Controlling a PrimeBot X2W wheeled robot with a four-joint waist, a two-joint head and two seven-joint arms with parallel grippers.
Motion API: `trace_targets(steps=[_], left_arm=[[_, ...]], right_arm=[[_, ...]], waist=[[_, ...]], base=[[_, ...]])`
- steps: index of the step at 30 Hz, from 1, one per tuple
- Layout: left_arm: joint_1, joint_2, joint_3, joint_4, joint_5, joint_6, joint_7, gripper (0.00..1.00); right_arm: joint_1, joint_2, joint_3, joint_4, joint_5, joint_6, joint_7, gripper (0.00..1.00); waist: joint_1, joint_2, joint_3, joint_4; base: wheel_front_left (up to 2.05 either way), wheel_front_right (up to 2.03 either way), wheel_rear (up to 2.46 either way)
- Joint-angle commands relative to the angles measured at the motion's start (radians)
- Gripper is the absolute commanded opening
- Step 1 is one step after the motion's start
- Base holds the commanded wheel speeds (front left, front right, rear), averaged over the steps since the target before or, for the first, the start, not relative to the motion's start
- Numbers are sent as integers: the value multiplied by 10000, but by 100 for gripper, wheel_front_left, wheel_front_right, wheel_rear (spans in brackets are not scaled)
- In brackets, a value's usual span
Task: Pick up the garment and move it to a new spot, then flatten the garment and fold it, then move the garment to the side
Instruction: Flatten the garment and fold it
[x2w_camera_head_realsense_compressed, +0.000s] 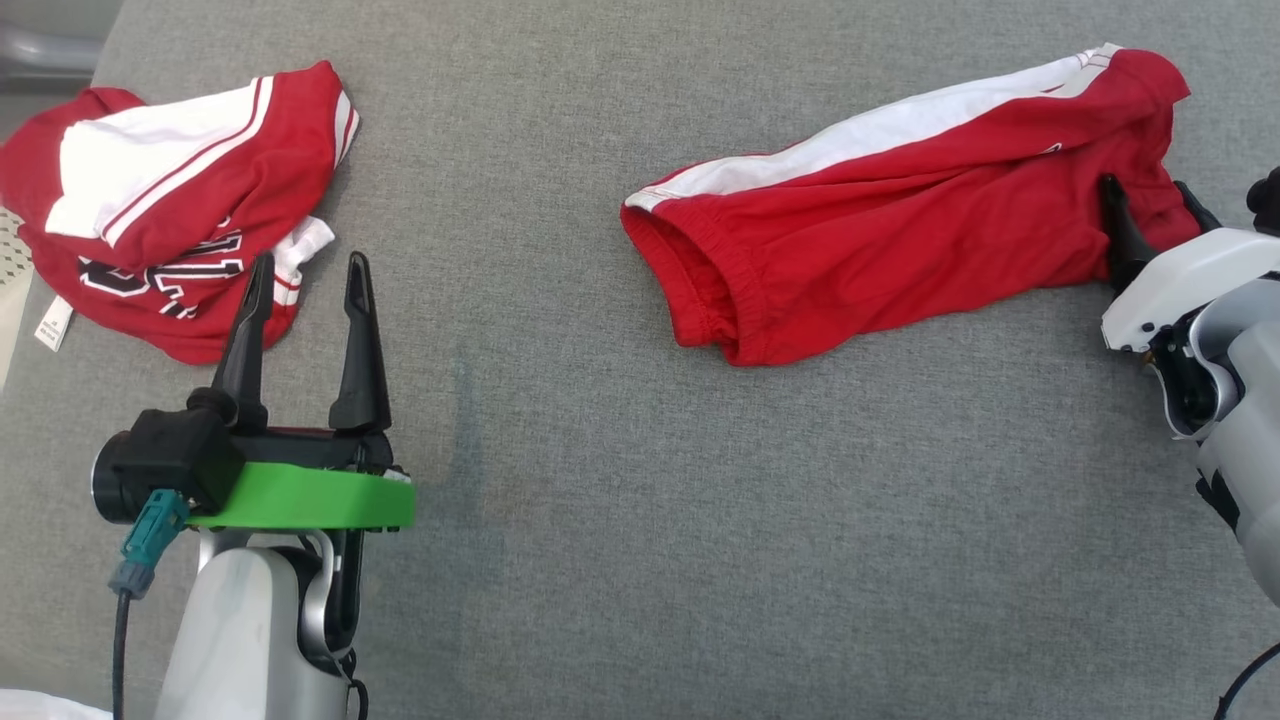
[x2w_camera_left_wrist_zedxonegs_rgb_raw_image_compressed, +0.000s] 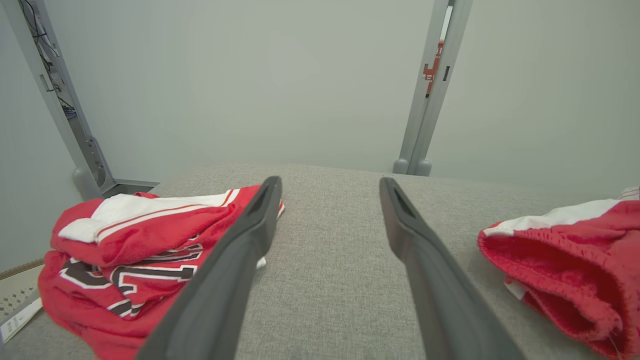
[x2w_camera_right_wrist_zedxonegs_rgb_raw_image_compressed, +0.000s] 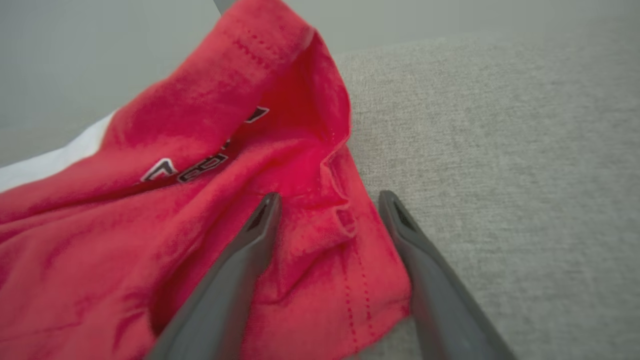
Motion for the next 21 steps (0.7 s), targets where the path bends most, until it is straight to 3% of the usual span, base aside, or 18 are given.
trace_targets(steps=[1, 2, 3, 11, 21], left_arm=[[157, -27, 60, -71, 110, -25, 8, 100], [183, -39, 85, -93, 163, -44, 8, 100], [205, -47, 107, -109, 194, -56, 8, 100], [457, -60, 158, -88, 158, -5, 8, 100], [1048, -57, 483, -35, 532, -100, 8, 100]], right_arm=[[43, 42, 100, 127, 100, 5, 124, 65], [91, 82, 177, 117, 164, 5, 196, 7], [129, 105, 253, 65, 215, 7, 236, 0], [464, -134, 493, -479, 614, 5, -158, 0], [2271, -979, 7, -1728, 1679, 3, -337, 0]], waist=[[-1, 0, 50, 68], [-1, 0, 58, 80], [-1, 0, 70, 86], [-1, 0, -273, -133], [-1, 0, -1251, -830]], base=[[0, 0, 0], [0, 0, 0], [0, 0, 0], [0, 0, 0], [0, 0, 0]])
